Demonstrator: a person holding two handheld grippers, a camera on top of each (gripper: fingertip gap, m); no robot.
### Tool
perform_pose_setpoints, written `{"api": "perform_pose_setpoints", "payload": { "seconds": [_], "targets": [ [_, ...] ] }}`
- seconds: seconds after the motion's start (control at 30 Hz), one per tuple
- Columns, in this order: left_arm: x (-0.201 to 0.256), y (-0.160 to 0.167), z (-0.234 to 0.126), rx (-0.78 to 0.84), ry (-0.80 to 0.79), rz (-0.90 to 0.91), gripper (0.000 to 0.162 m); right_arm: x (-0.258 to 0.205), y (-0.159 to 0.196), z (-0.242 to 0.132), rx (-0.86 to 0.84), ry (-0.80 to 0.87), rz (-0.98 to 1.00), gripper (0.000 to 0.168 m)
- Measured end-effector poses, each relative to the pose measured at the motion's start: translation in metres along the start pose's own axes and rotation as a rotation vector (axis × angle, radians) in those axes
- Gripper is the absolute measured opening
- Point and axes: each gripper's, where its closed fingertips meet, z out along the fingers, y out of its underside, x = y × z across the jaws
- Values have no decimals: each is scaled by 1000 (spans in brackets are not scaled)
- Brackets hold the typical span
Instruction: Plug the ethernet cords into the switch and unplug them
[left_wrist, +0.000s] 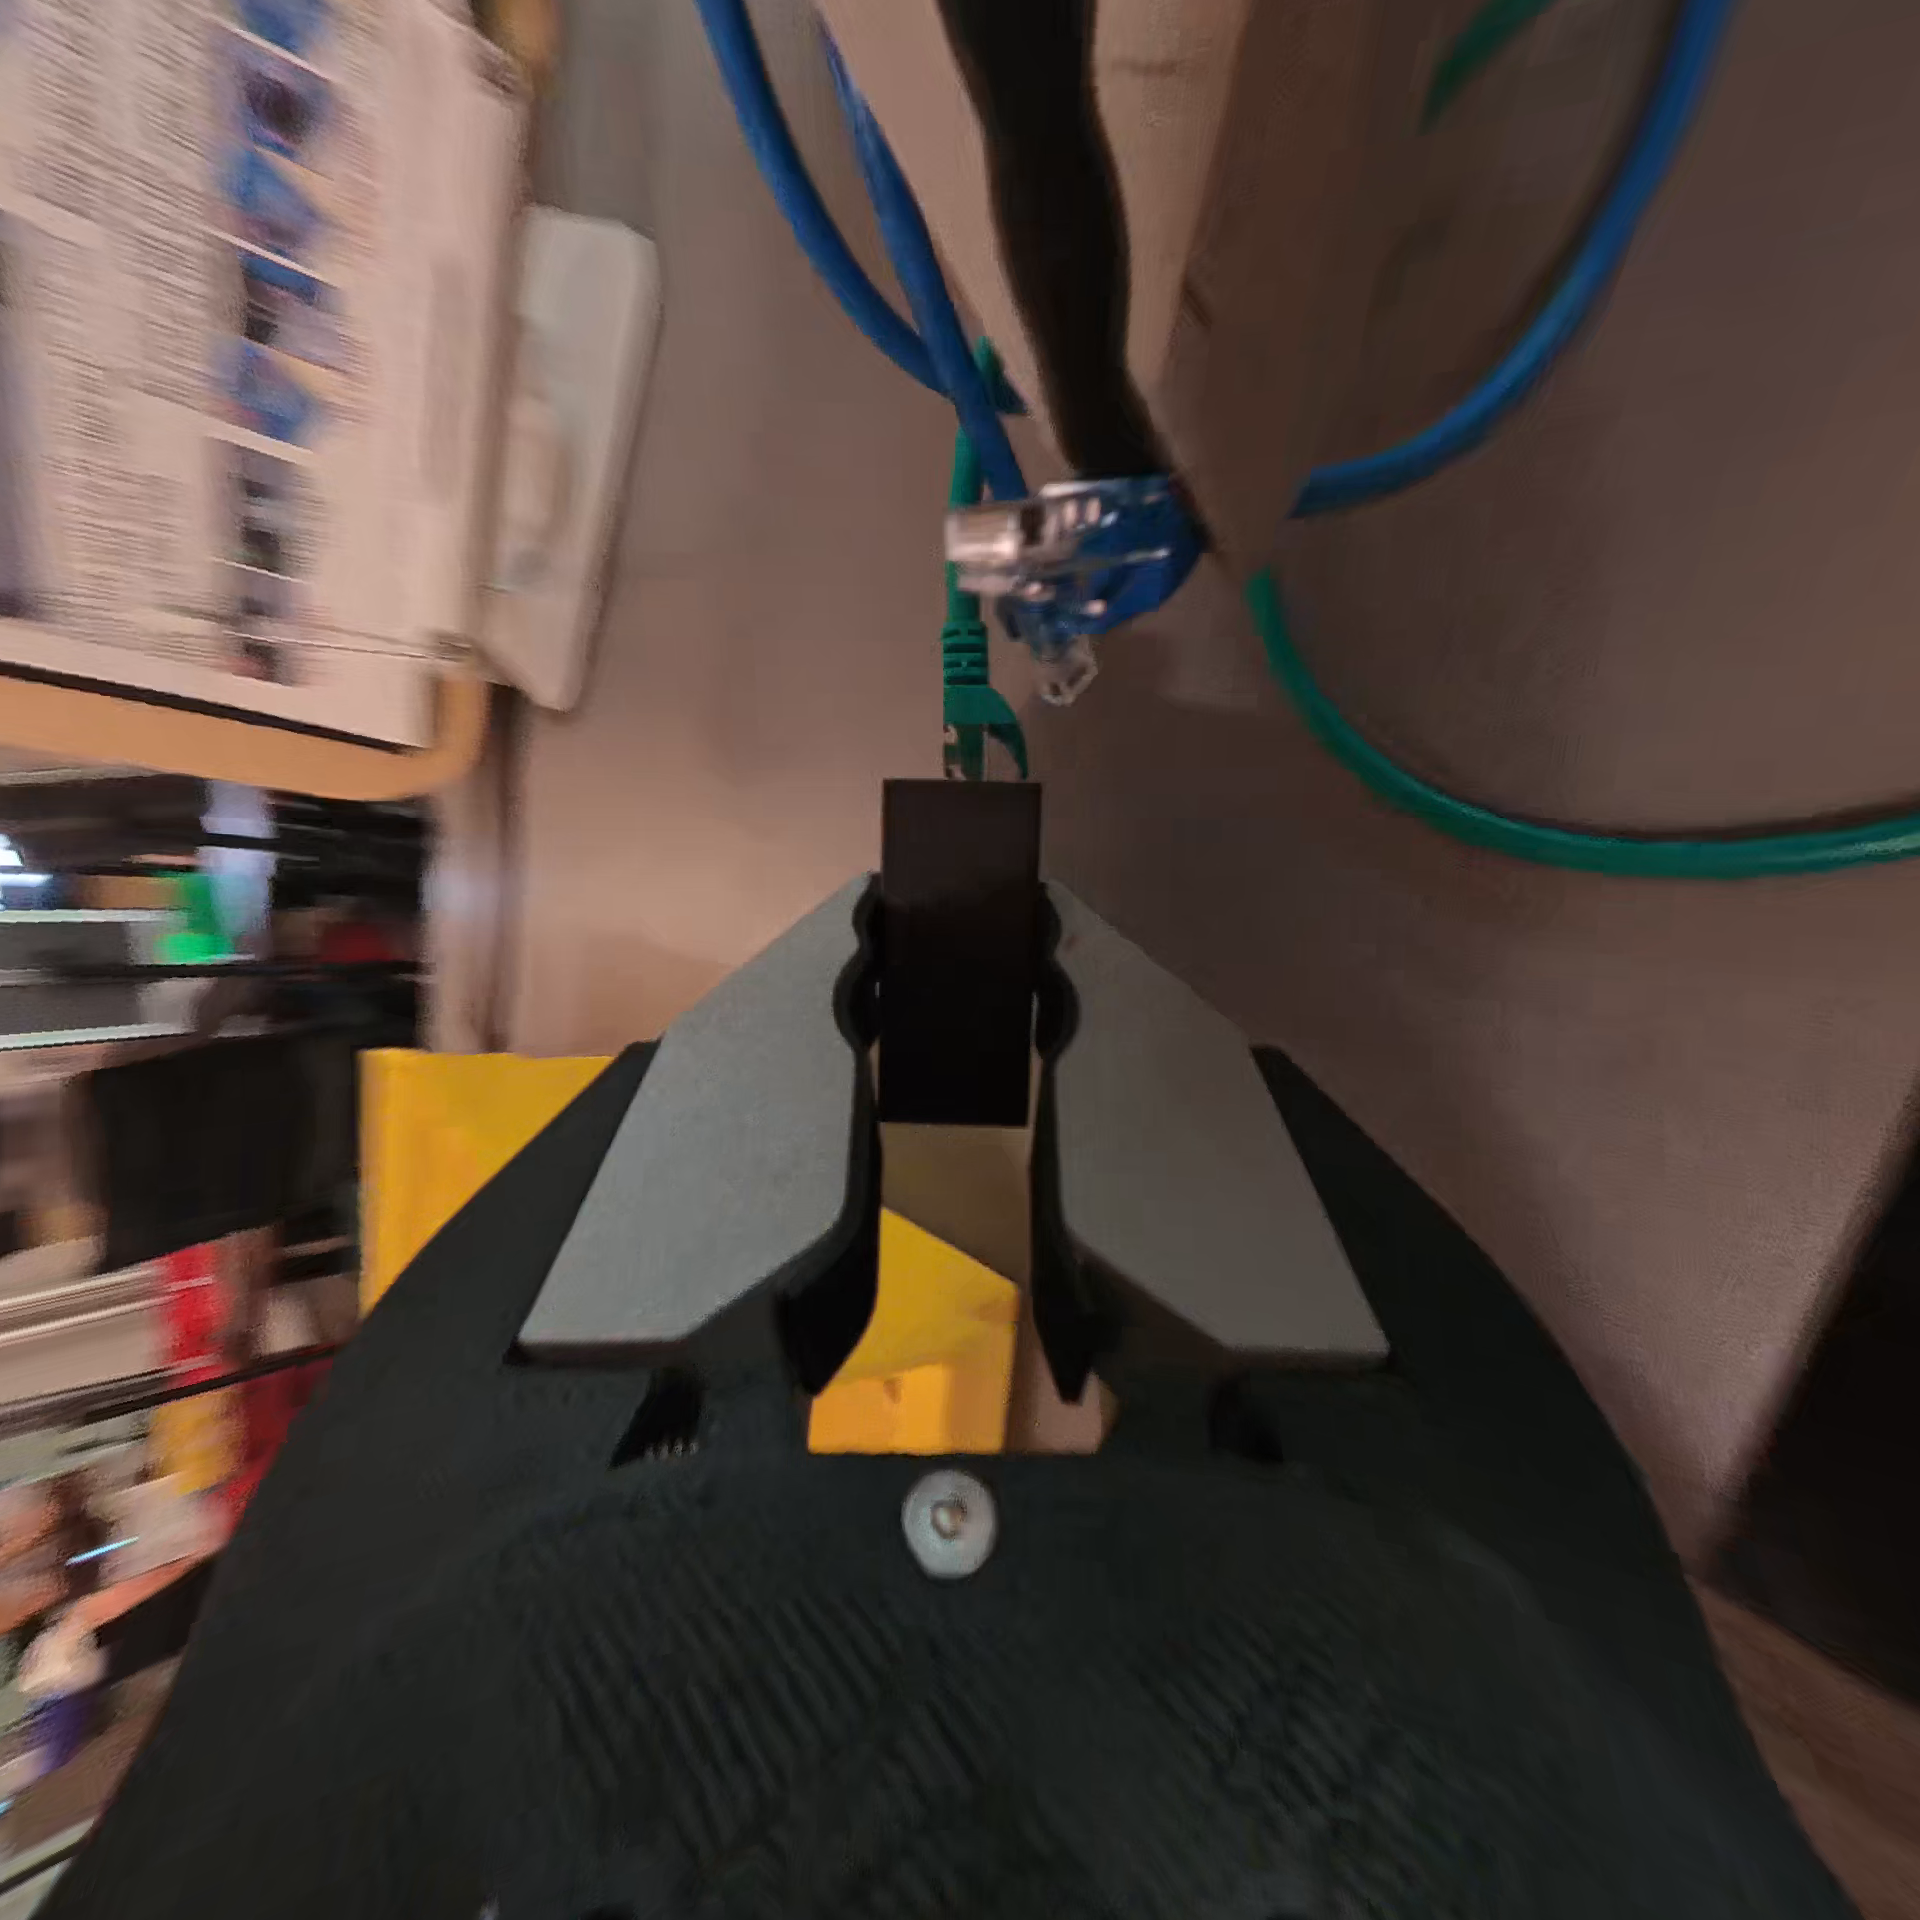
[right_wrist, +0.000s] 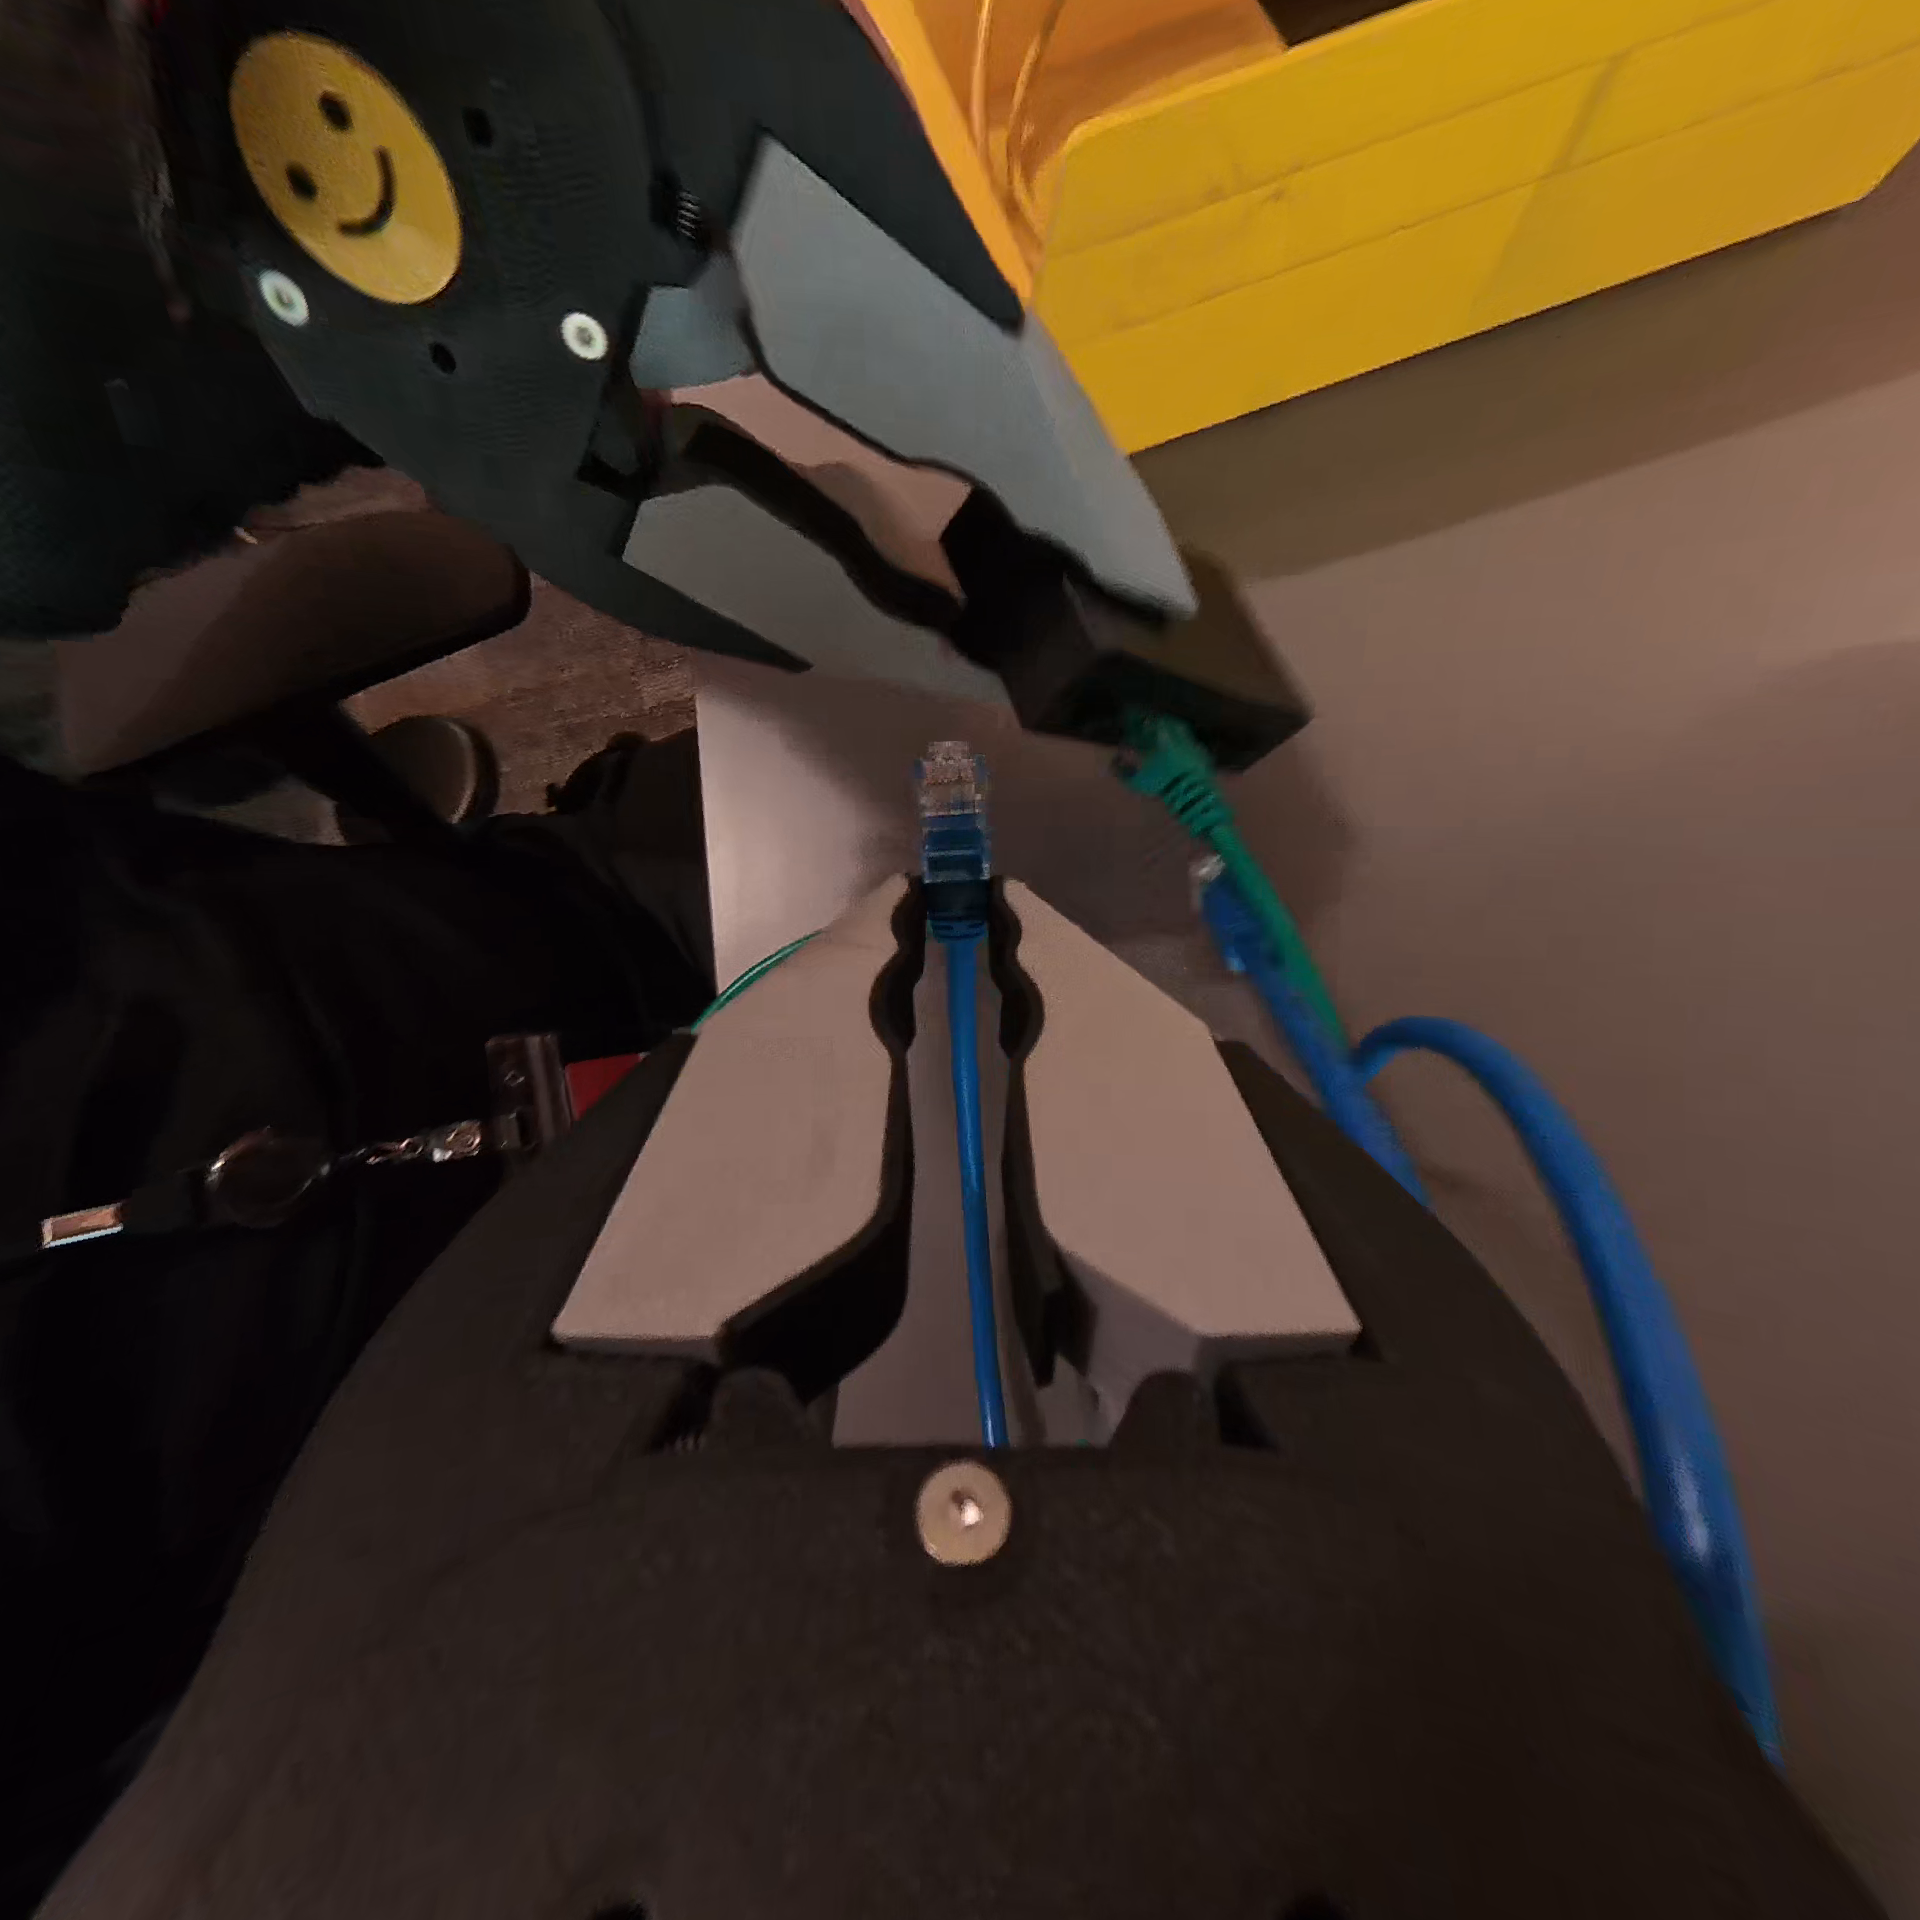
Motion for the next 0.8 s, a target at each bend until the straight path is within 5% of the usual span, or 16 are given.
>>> {"api": "perform_pose_setpoints", "payload": {
  "seconds": [0.13,0.47,0.67,0.8],
  "targets": [
    [-25,-14,-18,137,-420,167,24,-3,3,1,-22,6,6,9],
    [-17,-17,-18,159,-771,420,23,4,20,20,-160,93,2,9],
    [-5,-18,-5,174,-754,438,24,19,28,24,-197,175,6,8],
    [7,-4,19,94,-606,402,24,30,37,27,-239,225,-6,9]
  ]
}}
